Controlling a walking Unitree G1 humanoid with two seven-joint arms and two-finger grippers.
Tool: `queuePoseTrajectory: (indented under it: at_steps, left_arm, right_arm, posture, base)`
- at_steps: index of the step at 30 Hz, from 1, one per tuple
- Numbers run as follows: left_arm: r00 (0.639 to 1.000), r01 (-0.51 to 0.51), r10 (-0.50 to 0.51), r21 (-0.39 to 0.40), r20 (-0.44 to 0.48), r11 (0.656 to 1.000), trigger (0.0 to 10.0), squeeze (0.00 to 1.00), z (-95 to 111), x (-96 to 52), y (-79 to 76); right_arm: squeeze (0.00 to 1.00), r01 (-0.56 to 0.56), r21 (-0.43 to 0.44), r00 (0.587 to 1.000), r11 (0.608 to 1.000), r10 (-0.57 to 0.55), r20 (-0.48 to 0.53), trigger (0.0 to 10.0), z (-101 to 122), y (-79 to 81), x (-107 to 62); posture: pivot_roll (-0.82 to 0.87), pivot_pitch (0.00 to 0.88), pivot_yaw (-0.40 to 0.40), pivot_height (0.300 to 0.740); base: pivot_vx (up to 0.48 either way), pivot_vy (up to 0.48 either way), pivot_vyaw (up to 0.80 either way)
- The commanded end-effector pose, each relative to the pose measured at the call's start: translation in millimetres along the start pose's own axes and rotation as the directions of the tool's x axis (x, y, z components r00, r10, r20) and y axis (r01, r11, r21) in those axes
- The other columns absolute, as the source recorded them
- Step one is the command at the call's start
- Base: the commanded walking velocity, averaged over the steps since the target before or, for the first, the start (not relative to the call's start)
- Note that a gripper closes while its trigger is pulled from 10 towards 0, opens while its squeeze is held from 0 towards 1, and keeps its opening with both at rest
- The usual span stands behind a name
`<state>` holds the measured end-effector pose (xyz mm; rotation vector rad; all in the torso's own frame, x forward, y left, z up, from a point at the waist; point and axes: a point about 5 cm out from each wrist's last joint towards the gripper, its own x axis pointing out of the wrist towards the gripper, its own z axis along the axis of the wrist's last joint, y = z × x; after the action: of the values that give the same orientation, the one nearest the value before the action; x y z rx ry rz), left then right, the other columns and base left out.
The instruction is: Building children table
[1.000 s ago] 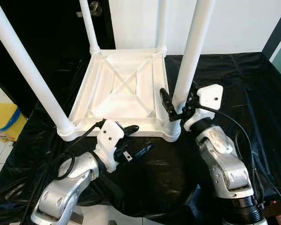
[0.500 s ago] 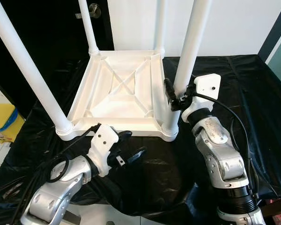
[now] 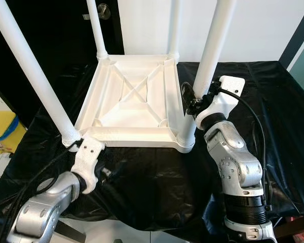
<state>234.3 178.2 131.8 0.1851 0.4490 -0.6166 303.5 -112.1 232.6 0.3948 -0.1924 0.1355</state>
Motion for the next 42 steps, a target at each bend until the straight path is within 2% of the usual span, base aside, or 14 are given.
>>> queuePoseTrajectory:
  at_steps: [1, 13, 14, 24, 26, 27, 29, 30, 33, 34, 35, 39, 40, 42]
  left_arm:
    - [0.998, -0.018, 0.017, -0.01, -0.066, 1.0, 10.0, 0.0, -9.1, -0.3, 1.2]
    - [0.958, -0.265, 0.252, -0.086, -0.135, 0.96, 10.0, 0.0, -14.0, -7.3, 34.5]
    - [0.926, -0.363, 0.348, -0.094, -0.145, 0.927, 10.0, 0.0, -15.0, -9.5, 49.3]
    - [0.857, -0.511, 0.496, -0.115, -0.137, 0.852, 10.0, 0.0, -11.1, -9.4, 76.9]
    - [0.814, -0.58, 0.572, -0.129, -0.1, 0.804, 10.0, 0.0, 1.0, -5.7, 93.6]
    - [0.814, -0.58, 0.572, -0.129, -0.1, 0.804, 10.0, 0.0, 1.0, -5.7, 93.6]
    - [0.791, -0.612, 0.608, -0.129, -0.074, 0.78, 10.0, 0.0, 13.5, 1.5, 108.0]
    - [0.791, -0.612, 0.608, -0.129, -0.074, 0.78, 10.0, 0.0, 13.5, 1.5, 108.0]
    - [0.76, -0.647, 0.649, -0.131, -0.034, 0.751, 10.0, 0.0, 31.3, 11.2, 126.7]
    - [0.76, -0.647, 0.649, -0.131, -0.034, 0.751, 10.0, 0.0, 31.3, 11.2, 126.7]
    - [0.729, -0.673, 0.683, -0.137, 0.043, 0.727, 10.0, 0.0, 54.9, 17.3, 138.3]
    - [0.724, -0.657, 0.676, -0.163, 0.135, 0.736, 10.0, 0.0, 88.2, 27.8, 140.8]
    - [0.715, -0.609, 0.644, -0.21, 0.273, 0.765, 10.0, 0.0, 137.0, 39.9, 135.8]
    - [0.711, -0.584, 0.627, -0.227, 0.319, 0.779, 10.0, 0.0, 154.8, 44.2, 132.9]
  right_arm:
    - [0.0, 0.044, 0.079, 0.999, 0.996, -0.043, -0.014, 10.0, 0.0, -7.6, -0.1]
    - [0.0, 0.105, 0.32, 0.994, 0.942, -0.097, -0.04, 10.0, -2.2, -23.0, -7.0]
    - [0.0, 0.128, 0.382, 0.992, 0.915, -0.114, -0.06, 10.0, -6.9, -28.2, -12.5]
    - [0.0, 0.167, 0.532, 0.986, 0.83, -0.142, -0.088, 10.0, -13.9, -40.3, -22.4]
    - [0.0, 0.192, 0.632, 0.981, 0.751, -0.159, -0.108, 10.0, -19.8, -48.4, -27.4]
    - [0.0, 0.192, 0.632, 0.981, 0.751, -0.159, -0.108, 10.0, -19.8, -48.4, -27.4]
    - [0.0, 0.235, 0.722, 0.971, 0.651, -0.192, -0.143, 10.0, -29.2, -58.9, -31.6]
    - [0.0, 0.235, 0.722, 0.971, 0.651, -0.192, -0.143, 10.0, -29.2, -58.9, -31.6]
    - [0.0, 0.29, 0.793, 0.953, 0.535, -0.239, -0.187, 10.0, -43.4, -74.1, -37.5]
    - [0.0, 0.29, 0.793, 0.953, 0.535, -0.239, -0.187, 10.0, -43.4, -74.1, -37.5]
    - [0.0, 0.31, 0.847, 0.942, 0.432, -0.262, -0.212, 10.0, -52.6, -83.2, -43.8]
    - [0.0, 0.342, 0.852, 0.926, 0.396, -0.297, -0.233, 10.0, -63.1, -94.8, -52.5]
    - [0.0, 0.381, 0.86, 0.904, 0.34, -0.334, -0.269, 10.0, -74.6, -105.4, -62.4]
    - [0.0, 0.385, 0.867, 0.899, 0.316, -0.342, -0.275, 10.0, -77.1, -108.6, -65.5]
  posture:
    - [0.02, 0.036, -0.023, 0.74]
    - [0.01, 0.036, -0.015, 0.74]
    - [0.01, 0.034, -0.011, 0.74]
    - [-0.01, 0.041, -0.003, 0.74]
    - [-0.01, 0.046, -0.002, 0.74]
    - [-0.01, 0.046, -0.002, 0.74]
    - [-0.02, 0.054, 0.0, 0.74]
    - [-0.02, 0.054, 0.0, 0.74]
    - [-0.02, 0.061, -0.005, 0.74]
    - [-0.02, 0.061, -0.005, 0.74]
    - [-0.02, 0.063, -0.006, 0.74]
    - [-0.01, 0.066, -0.013, 0.74]
    - [-0.01, 0.064, -0.02, 0.74]
    - [-0.01, 0.065, -0.019, 0.74]
  base:
    - [0.0, 0.0, 0.0]
    - [0.0, 0.0, 0.0]
    - [0.0, 0.0, 0.0]
    - [0.0, 0.0, 0.0]
    - [0.0, 0.0, 0.0]
    - [0.0, 0.0, 0.0]
    - [0.0, 0.0, 0.0]
    - [0.0, 0.0, 0.0]
    - [0.0, 0.0, 0.0]
    - [0.0, 0.0, 0.0]
    - [0.0, 0.0, 0.0]
    - [0.0, 0.0, 0.0]
    - [0.0, 0.0, 0.0]
    - [0.0, 0.0, 0.0]
